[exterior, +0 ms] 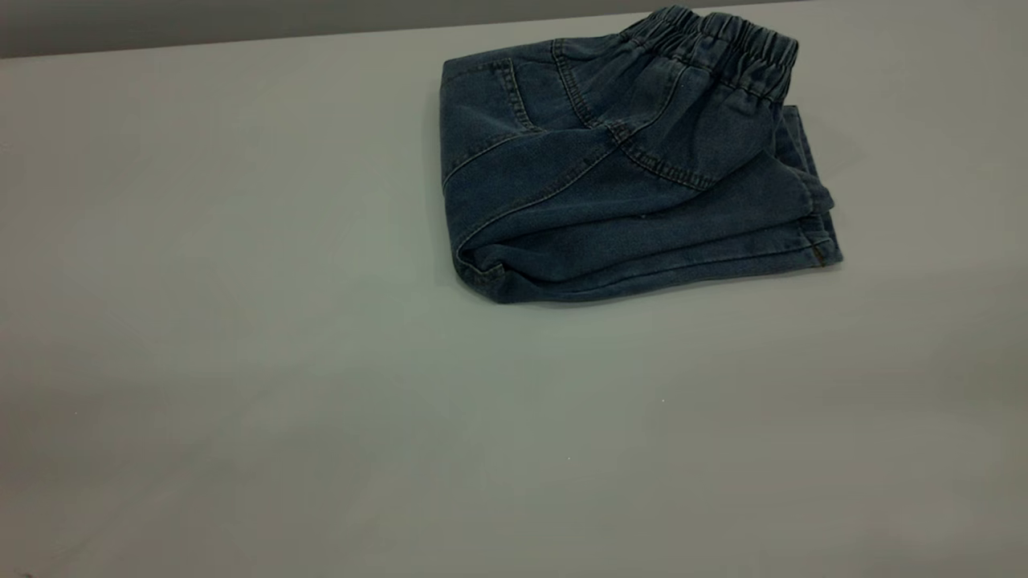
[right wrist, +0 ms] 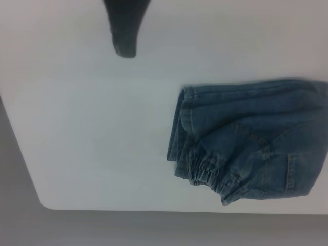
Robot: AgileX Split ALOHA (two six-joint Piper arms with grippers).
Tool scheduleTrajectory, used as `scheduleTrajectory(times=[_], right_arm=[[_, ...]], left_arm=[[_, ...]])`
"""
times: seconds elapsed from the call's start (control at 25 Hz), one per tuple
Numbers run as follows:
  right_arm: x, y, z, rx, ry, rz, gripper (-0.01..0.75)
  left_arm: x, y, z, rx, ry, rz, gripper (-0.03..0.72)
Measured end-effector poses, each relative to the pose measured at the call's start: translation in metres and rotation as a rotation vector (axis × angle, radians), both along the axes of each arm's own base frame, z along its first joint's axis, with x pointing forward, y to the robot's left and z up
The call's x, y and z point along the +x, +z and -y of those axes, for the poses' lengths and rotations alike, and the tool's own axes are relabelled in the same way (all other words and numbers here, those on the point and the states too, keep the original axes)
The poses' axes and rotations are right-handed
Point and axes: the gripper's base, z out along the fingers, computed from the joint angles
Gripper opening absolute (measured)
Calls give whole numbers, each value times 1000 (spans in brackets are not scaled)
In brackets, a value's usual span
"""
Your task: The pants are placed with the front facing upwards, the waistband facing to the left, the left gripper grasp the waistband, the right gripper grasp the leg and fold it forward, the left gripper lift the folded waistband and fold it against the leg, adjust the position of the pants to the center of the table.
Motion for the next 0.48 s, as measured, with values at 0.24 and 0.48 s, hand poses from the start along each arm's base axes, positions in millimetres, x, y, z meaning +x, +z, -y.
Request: scheduleTrajectory(times=[0.24, 0.48], right_arm=[[0, 0, 3, -27, -23, -3, 479], [0, 0, 4, -35, -30, -4, 479]], left_arm=[[0, 0, 0, 0, 1, -1, 392], [0, 0, 0, -2, 2, -3, 392]])
